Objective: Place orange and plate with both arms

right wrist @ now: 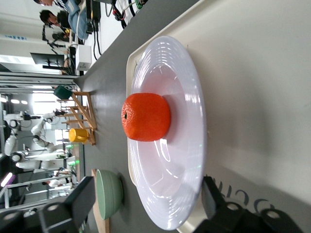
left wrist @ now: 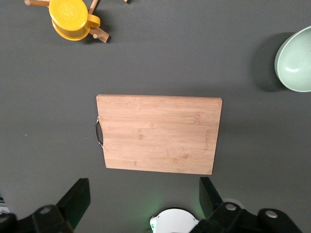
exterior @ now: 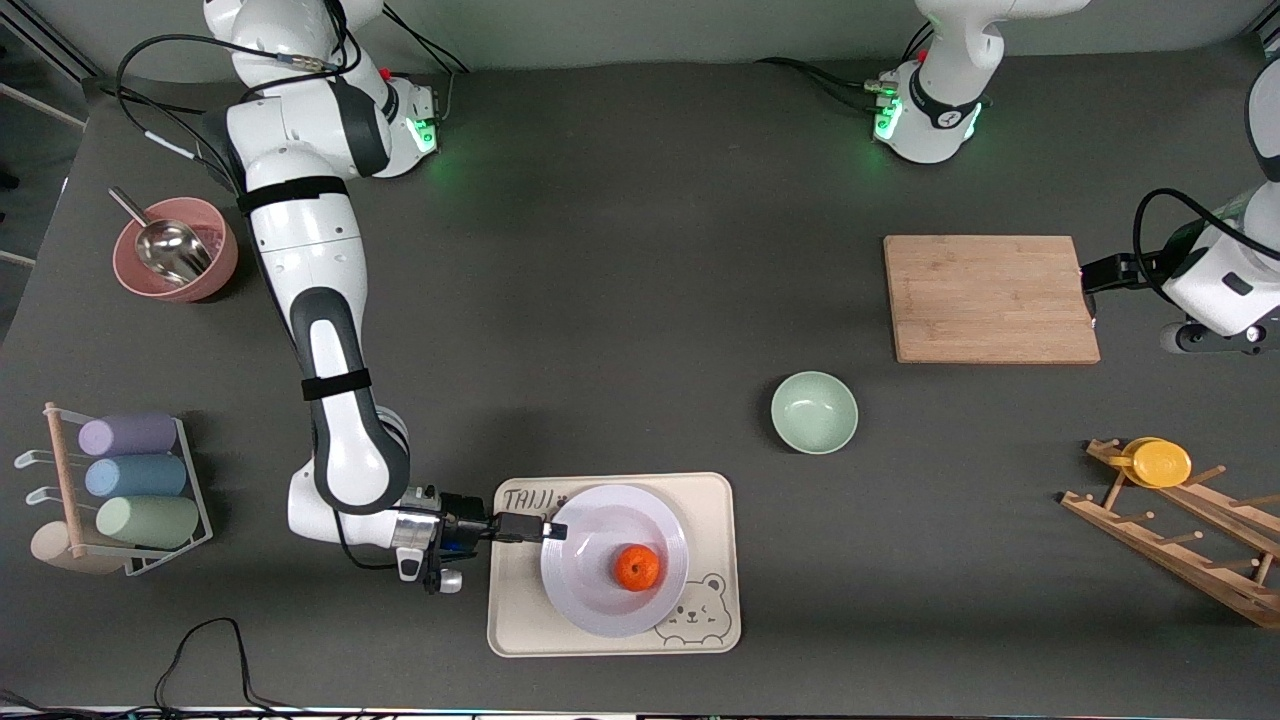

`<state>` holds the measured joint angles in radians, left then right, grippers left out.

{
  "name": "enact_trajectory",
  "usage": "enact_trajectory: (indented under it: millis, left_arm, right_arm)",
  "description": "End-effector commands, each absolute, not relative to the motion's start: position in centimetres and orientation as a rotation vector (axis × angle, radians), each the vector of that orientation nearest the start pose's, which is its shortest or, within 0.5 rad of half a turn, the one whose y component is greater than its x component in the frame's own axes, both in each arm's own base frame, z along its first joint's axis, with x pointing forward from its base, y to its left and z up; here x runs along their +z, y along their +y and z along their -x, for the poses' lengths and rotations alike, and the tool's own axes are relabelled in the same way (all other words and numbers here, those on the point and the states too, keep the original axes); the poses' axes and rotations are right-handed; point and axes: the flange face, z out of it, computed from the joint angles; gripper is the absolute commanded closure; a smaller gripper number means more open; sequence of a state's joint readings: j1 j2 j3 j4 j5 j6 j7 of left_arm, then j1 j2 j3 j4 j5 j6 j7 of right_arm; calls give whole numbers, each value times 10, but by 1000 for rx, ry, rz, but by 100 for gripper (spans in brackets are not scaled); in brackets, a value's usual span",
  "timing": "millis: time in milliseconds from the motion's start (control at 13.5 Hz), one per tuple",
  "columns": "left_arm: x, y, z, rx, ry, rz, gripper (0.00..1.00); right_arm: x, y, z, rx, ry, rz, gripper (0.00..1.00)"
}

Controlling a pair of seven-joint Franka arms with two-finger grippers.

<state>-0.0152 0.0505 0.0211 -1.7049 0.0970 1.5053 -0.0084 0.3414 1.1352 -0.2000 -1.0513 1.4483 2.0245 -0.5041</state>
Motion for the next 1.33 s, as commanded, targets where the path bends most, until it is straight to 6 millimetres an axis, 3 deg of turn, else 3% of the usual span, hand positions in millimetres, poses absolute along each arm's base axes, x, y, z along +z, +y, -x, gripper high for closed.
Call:
enact_trajectory:
  millis: [0,222,370,519,667,815,1037,1259]
  left_arm:
    - [534,13,-547,389,3,3005,0]
    - [534,13,-547,389,3,3005,0]
    - [534,12,-547,389,3,3005,0]
    - [534,11,-547,389,5,3006,0]
    - [534,12,-547,391,5,3004,0]
    - [534,11,-547,391,-4,3005,0]
    - [541,9,-544,371,-10,3006,0]
    - [570,5,-528,297,-5,3016,0]
  right_arm:
    - [184,223,-757,-83,17,2151,0]
    - [212,220,-762,-72,2,2236,0]
    - [255,219,-767,-96,-81,2313,0]
    - [284,215,-764,-78,-176,2367,0]
    - [355,195,-765,-164,-251,2498,0]
    - [413,172,-741,-120,-261,2674,0]
    - [470,130,-696,-35,-282,2880,0]
    - [521,104,-664,63,-234,3033,0]
